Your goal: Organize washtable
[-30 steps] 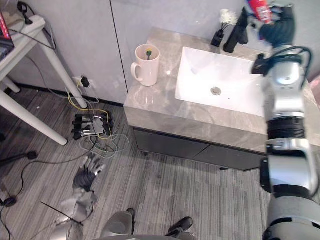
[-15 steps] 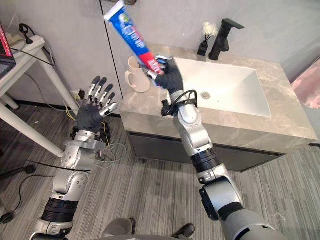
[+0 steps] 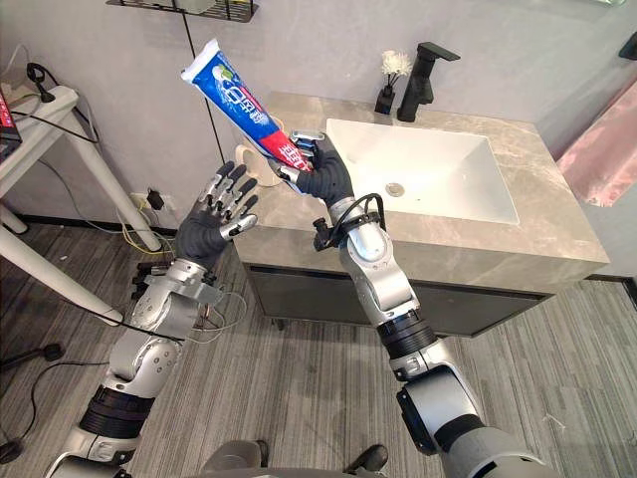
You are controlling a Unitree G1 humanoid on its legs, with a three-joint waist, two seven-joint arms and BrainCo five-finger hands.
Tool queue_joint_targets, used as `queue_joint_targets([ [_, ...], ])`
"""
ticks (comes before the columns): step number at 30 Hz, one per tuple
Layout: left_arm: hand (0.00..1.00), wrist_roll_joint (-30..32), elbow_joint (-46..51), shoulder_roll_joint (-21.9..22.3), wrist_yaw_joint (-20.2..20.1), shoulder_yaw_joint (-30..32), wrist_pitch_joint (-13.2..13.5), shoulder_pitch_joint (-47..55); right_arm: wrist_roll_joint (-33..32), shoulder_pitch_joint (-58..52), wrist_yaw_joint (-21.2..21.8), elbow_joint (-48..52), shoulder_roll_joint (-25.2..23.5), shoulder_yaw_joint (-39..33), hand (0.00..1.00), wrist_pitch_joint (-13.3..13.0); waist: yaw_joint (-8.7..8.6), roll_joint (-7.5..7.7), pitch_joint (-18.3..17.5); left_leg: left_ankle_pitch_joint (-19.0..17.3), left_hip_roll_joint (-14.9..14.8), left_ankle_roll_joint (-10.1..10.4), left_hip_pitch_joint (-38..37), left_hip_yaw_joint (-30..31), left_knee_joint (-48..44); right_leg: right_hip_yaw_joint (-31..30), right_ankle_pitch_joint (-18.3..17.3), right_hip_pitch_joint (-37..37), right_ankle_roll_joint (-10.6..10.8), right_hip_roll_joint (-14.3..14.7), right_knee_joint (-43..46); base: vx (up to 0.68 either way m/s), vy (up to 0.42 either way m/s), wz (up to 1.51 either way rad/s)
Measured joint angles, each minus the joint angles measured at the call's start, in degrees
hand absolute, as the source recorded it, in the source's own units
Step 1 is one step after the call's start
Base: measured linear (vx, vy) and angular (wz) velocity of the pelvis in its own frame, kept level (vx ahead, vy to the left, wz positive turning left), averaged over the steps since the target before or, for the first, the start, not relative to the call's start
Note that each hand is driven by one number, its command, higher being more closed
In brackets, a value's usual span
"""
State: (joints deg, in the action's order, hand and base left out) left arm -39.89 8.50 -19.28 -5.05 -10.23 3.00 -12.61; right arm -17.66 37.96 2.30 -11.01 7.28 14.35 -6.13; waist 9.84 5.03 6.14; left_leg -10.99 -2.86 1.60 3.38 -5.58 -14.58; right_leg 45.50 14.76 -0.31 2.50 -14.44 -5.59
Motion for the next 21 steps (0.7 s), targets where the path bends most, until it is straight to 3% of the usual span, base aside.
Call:
queue_joint_targets([
  [21,0.0,0.02,0.59,-2.66,-1.21,-0.51,-0.34,-2.62,2.48,-11.53,4.22,0.07,-0.11,0.07,1.0,1.5,-1.38,0.03,-0.04,0.11,0.14,0.14,0.42,0.79,-0.25,1.5,-0.5,0.12,-0.69,-0.04,0.01,0.0,0.013,0.02],
])
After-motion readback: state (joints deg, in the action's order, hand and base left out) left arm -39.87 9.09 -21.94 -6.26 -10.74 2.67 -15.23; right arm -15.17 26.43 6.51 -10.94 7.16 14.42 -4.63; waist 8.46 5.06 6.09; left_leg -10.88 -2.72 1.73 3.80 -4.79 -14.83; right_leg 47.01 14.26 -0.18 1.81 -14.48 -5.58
